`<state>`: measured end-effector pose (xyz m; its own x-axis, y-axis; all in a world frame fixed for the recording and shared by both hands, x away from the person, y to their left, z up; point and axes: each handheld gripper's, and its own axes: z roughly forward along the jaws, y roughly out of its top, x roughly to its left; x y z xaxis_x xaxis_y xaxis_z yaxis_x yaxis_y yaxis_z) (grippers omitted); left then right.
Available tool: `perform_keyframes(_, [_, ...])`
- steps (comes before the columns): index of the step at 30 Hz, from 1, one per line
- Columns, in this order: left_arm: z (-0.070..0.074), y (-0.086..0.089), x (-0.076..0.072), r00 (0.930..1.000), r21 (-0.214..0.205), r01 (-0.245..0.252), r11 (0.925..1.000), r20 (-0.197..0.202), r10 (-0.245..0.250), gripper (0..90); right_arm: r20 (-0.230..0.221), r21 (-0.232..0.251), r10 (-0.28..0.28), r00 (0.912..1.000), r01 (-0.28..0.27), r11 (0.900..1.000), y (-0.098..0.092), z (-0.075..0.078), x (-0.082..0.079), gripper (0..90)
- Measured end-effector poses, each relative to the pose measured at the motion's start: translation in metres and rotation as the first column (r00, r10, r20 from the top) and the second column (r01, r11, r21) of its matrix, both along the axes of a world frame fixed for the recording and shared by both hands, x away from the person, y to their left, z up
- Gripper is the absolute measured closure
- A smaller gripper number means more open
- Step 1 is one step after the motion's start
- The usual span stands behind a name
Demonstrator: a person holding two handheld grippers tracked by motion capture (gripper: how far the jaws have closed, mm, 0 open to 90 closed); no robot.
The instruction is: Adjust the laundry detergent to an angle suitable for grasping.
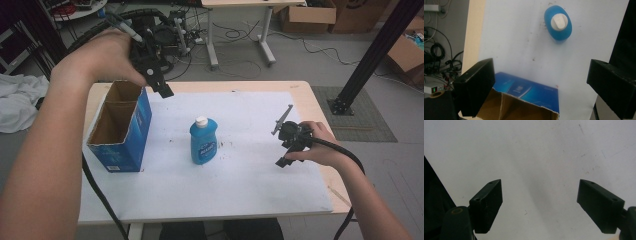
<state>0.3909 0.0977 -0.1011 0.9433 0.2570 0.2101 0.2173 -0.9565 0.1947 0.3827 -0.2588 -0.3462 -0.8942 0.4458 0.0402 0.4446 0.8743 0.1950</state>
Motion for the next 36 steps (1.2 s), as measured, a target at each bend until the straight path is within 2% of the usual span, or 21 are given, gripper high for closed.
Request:
perform_keyframes(17, [-0.0019,-0.0076,-0.0022,1.0,0.005,-0.002,1.0,0.001,0.002,9.0,0.015,0.011,0.007,0.9999,-0.007,0.9999,-0.0053,0.0036,-0.0044,17.6])
perform_keyframes(27, [-0.0035,-0.0068,-0.0037,1.0,-0.001,-0.007,1.0,-0.001,0.007,9.0,0.023,0.012,0.018,0.9996,-0.018,0.9998,-0.0017,0.0051,-0.0057,17.6])
perform_keyframes(36, [-0.0069,-0.0062,-0.0054,1.0,-0.002,-0.004,1.0,0.001,0.004,9.0,0.024,0.025,0.006,0.9997,-0.007,0.9997,-0.0019,0.0048,-0.0066,17.6])
